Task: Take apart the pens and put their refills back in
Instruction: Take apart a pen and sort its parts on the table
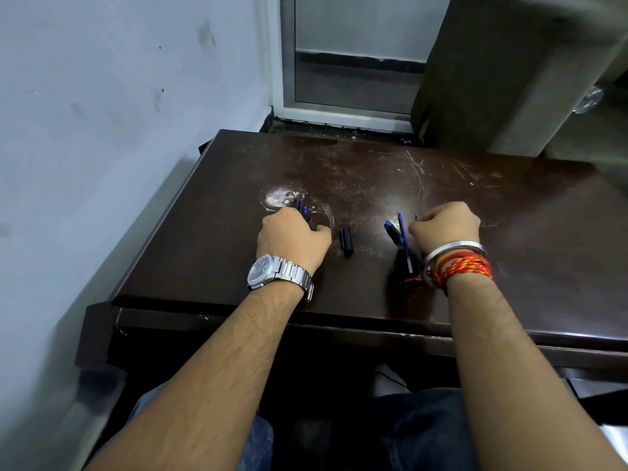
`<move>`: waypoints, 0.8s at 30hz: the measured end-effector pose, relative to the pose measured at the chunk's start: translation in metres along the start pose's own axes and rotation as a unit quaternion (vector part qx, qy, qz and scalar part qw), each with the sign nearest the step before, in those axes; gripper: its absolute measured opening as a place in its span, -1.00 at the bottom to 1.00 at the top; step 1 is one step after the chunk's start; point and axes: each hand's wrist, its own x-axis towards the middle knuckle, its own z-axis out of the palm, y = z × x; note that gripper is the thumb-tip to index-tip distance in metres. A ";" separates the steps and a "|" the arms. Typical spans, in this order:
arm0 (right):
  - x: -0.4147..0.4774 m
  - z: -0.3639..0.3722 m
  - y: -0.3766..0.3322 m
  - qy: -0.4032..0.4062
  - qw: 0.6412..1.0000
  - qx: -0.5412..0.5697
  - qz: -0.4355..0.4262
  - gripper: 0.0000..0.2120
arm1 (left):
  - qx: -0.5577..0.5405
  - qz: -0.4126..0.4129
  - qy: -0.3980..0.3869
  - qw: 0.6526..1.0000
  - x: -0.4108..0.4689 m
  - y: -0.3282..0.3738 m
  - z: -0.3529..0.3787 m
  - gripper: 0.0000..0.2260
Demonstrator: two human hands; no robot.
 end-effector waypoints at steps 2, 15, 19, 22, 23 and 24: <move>-0.002 -0.002 0.001 -0.049 0.998 -0.040 0.029 -0.82 | -0.028 0.003 0.007 1.000 -0.003 0.003 0.001 -0.77; -0.004 0.003 -0.003 -0.097 0.989 -0.110 0.034 -0.74 | -0.171 0.099 -0.055 0.979 -0.005 0.008 0.003 -0.81; -0.003 0.004 -0.003 0.008 0.999 -0.040 -0.013 -0.72 | -0.188 0.119 -0.154 0.963 -0.006 0.005 0.006 -0.85; -0.007 0.007 -0.014 0.029 0.989 0.121 -0.074 -0.92 | -0.252 0.116 -0.222 0.935 -0.008 0.007 0.009 -0.89; -0.011 0.009 -0.019 0.005 0.976 0.205 -0.074 -0.92 | -0.276 0.111 -0.225 0.928 -0.009 0.008 0.009 -0.90; -0.016 0.012 -0.025 -0.025 0.952 0.296 -0.066 -0.89 | -0.294 0.109 -0.220 0.924 -0.010 0.008 0.009 -0.90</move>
